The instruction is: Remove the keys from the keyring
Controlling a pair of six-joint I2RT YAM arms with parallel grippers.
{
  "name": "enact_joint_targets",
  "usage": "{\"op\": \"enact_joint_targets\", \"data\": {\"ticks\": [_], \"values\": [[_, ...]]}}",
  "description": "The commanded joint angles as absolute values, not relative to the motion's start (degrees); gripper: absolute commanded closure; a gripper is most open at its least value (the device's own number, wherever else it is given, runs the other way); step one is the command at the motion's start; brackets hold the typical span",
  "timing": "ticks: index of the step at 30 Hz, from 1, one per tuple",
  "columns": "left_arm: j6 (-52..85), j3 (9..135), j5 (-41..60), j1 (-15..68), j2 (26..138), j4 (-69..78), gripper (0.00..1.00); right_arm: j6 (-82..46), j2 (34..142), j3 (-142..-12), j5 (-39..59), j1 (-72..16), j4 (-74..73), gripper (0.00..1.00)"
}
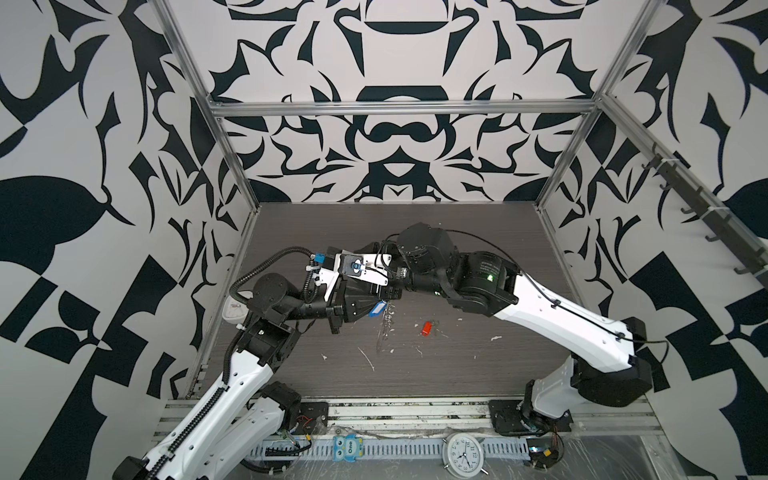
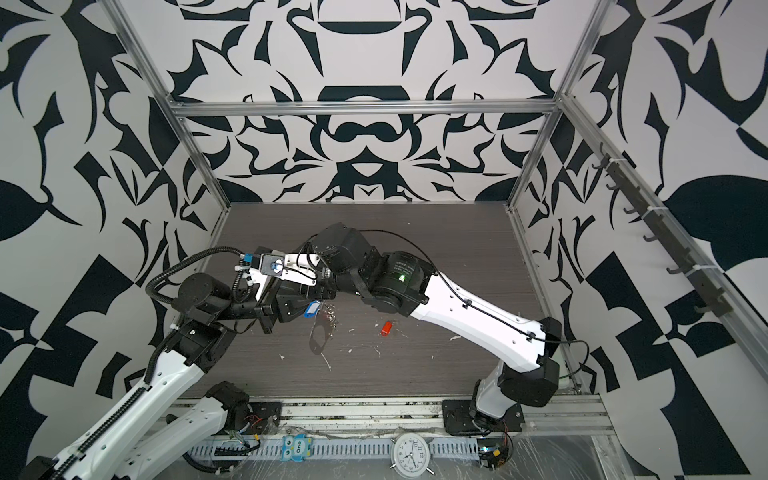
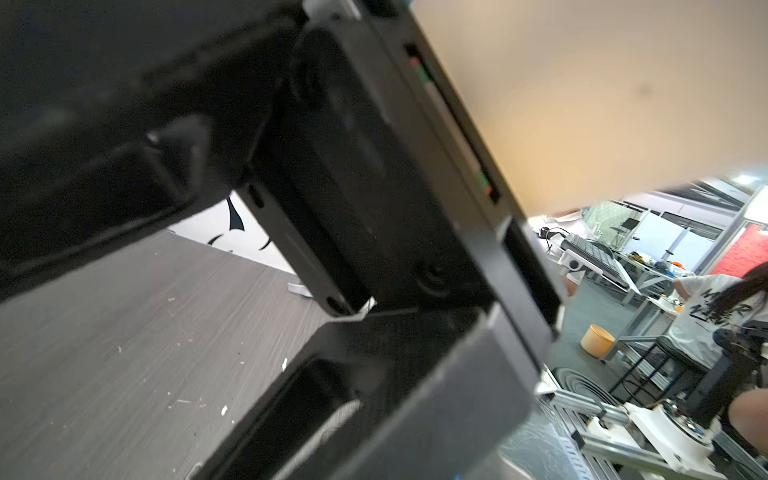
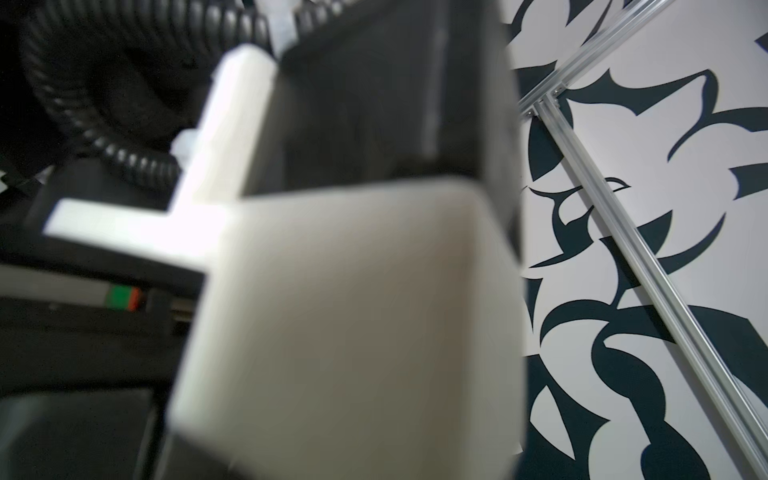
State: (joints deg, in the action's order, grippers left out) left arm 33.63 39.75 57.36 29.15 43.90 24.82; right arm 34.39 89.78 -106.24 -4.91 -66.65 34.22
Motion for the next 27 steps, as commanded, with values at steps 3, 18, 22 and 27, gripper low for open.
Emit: {"op": "enact_joint_targets", "data": {"ticks": [3, 18, 22, 27], "values": [[33.6, 38.5, 53.5, 29.0, 41.9, 30.5, 1.0, 32.5, 87.5, -106.7, -7.1, -68.5, 27.4, 0.5], [30.8, 35.6, 48.4, 29.0, 37.9, 30.0, 1.0, 31.7, 78.1, -95.0, -22.8, -73.2, 7.8, 0.54], [29.7, 34.9, 46.4, 29.0, 36.6, 29.1, 1.0, 23.9, 71.9, -91.0, -17.7, -70.6, 10.2, 0.54], [29.1, 34.1, 45.0, 29.0, 35.7, 29.7, 1.0, 15.4, 68.4, -88.1, -9.8, -63.8, 14.2, 0.54]]}}
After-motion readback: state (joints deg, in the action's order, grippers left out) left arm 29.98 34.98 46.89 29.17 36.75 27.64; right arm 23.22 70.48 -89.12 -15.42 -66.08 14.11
